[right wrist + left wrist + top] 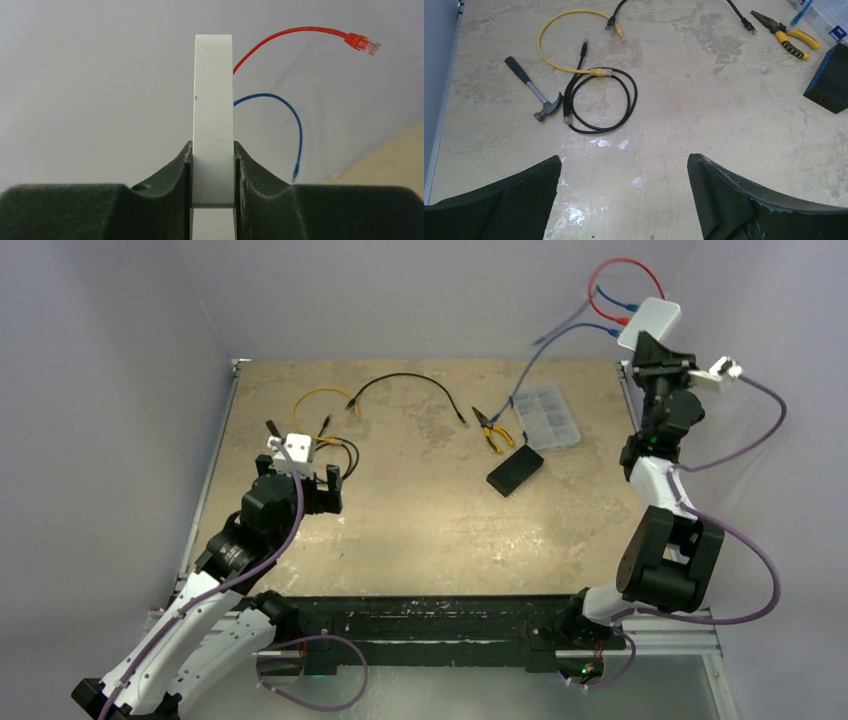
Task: Insert the plug into the switch port
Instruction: Move the switch port to the corner of the board, then move the switch port to the center of the board, then pick up the connector from the center of the board.
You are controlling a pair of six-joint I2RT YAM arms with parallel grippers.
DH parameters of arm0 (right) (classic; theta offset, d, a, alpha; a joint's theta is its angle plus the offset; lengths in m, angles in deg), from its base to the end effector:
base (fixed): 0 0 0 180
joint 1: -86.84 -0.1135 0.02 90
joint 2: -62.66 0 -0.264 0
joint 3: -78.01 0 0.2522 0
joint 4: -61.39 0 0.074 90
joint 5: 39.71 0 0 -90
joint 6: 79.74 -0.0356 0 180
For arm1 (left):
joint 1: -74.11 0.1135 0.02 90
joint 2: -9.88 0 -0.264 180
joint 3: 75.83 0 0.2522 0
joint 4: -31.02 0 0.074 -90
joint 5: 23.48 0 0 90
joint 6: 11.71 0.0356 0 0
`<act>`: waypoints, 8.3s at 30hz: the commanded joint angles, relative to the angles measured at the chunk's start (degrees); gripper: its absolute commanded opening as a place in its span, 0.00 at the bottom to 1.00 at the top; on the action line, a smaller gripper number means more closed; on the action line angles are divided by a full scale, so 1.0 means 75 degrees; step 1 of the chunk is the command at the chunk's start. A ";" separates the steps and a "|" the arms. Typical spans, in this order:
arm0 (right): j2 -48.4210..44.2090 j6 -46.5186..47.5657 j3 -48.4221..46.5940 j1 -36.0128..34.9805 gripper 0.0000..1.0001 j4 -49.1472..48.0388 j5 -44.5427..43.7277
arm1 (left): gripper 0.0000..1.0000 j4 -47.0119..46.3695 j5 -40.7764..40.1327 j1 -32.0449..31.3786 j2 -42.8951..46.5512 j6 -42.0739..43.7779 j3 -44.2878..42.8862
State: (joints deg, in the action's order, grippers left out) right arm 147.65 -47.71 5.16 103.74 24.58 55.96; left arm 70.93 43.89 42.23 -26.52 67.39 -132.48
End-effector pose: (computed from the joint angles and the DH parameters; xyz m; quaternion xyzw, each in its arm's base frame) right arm 0.3292 -0.0963 0.3691 0.2946 0.4534 0.3199 0.7780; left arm 0.1301 -0.0648 0.3215 0.0348 0.8087 -0.0567 0.5844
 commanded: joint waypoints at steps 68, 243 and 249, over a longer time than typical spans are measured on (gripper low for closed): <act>-0.4023 0.2572 0.4168 0.1093 0.99 0.4363 -0.0692 | 0.96 -0.0288 0.0287 0.0393 0.0239 0.0033 0.0115; -0.1291 0.6910 0.1244 -0.7610 0.94 0.6110 -0.2361 | 0.24 -0.1498 0.0939 0.4377 -1.1430 -0.1102 -0.5358; -0.1391 0.6887 0.1287 -0.7610 0.94 0.6095 -0.2308 | 0.01 -0.1107 0.0402 0.3911 -1.1339 -0.0523 -0.5509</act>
State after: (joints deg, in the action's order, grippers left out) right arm 138.47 4.24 15.52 46.72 71.27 39.37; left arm 56.15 49.86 73.44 -110.97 59.09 -172.61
